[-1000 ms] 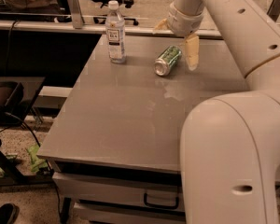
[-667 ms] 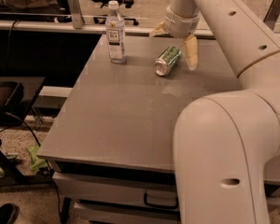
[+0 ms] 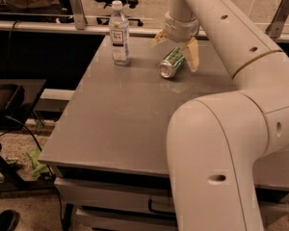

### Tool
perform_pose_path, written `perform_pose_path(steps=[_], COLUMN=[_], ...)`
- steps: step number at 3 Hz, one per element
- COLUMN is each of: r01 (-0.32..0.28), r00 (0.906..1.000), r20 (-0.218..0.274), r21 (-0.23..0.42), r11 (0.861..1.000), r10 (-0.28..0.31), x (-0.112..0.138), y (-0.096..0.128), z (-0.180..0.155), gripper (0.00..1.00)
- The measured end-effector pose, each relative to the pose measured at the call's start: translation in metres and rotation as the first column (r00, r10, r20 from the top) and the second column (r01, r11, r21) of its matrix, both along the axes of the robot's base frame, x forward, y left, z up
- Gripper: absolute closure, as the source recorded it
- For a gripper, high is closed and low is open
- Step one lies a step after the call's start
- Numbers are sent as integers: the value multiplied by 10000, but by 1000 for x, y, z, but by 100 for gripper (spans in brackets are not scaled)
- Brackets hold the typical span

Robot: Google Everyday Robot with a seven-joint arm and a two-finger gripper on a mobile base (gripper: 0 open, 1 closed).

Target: Pick green can

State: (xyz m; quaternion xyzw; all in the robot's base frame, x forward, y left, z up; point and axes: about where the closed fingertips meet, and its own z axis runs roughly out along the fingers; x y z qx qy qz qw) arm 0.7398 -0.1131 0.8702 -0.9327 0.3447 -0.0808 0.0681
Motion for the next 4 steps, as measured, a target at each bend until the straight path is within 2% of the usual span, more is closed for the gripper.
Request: perform_pose_path(steps=[2,3,4], r01=[-635,-664,-268], r00=[9978,9978,9996], r20=[-210,-98,-62], r21=[-373,-241,107], r11=[9973,9975,9996], r10=[628,661,268], x=[-2,-15,-30], y=[0,0,4], z=[-5,10,29], gripper=[61,92,100])
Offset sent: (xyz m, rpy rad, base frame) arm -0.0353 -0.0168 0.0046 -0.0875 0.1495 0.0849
